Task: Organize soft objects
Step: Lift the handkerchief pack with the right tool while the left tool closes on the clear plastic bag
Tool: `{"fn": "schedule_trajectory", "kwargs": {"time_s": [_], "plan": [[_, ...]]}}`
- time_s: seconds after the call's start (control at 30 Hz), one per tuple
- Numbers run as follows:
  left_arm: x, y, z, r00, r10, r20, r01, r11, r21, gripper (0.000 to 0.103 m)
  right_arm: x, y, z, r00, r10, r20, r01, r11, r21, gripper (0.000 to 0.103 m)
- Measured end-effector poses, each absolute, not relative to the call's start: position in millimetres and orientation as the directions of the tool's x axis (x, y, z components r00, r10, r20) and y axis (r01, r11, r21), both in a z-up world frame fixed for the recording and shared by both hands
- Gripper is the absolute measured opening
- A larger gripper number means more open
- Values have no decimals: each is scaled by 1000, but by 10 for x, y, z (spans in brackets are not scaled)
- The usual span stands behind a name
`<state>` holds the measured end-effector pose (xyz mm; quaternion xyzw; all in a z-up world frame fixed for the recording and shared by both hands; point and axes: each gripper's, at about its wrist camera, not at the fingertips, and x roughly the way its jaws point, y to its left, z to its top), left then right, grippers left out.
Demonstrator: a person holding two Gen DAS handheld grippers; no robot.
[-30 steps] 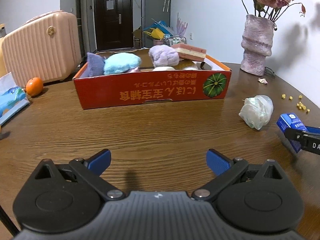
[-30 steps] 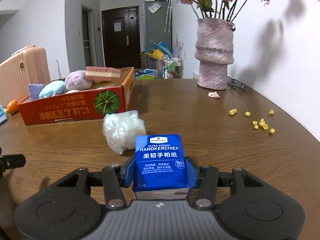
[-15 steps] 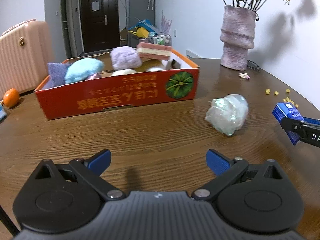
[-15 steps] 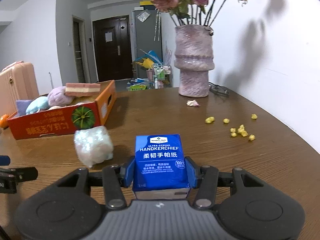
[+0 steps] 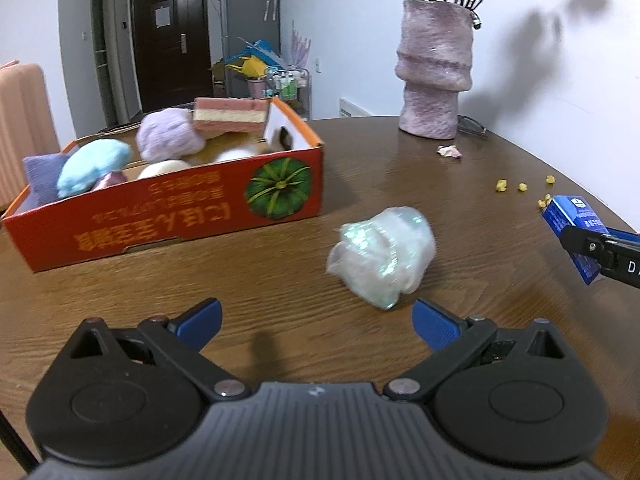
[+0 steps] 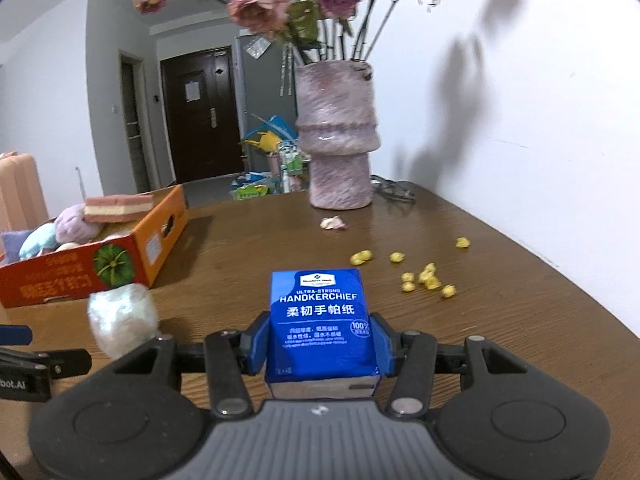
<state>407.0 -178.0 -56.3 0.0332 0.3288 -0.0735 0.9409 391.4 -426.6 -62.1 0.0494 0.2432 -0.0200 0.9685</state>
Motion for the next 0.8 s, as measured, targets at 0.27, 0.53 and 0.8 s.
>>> {"fn": "schedule_trajectory", "kwargs": {"time_s": [0.27,0.53,0.8], "plan": [[4305,-2000,-583,769,-141,-624,189,982,12,103,3977,-4493,-628,876,-42,-480,101,990,97,50],[4536,-2149,-595,763,-170,-623,223,975,8,103,4024,-4537,-654,872,-57,-486,121,988,100,50],[4599,-2185,-625,731,-222,-645,291,957,1,60,4048,-4557,-690,862,-73,-502,140,985,98,50]]}}
